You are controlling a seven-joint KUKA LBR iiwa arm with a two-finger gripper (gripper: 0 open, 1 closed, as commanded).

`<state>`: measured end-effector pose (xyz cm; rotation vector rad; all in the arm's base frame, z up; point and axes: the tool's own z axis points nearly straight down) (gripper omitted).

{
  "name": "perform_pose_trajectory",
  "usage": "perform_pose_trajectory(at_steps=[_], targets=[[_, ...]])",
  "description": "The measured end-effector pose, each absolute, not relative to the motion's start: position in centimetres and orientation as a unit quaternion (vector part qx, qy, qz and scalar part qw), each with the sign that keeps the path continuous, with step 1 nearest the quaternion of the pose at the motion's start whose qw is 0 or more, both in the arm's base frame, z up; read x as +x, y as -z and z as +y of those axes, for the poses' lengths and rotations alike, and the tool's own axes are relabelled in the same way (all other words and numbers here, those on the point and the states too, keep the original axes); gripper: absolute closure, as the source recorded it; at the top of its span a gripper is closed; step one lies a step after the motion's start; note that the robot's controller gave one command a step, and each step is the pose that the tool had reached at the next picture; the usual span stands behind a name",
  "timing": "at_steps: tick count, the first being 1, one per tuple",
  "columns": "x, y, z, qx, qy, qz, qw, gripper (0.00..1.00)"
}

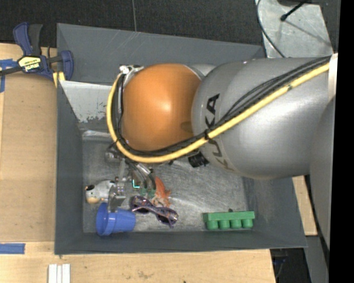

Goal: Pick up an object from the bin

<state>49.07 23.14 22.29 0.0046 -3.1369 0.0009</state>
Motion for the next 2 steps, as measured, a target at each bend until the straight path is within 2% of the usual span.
perform_pose_trajectory(at_steps=[1, 2], targets=[[49.16, -22.48, 23.10, 0.001, 0.000, -1.000, 0.001, 0.00], [50.04, -23.23, 23.47, 0.024, 0.000, -1.000, 0.000, 0.00]])
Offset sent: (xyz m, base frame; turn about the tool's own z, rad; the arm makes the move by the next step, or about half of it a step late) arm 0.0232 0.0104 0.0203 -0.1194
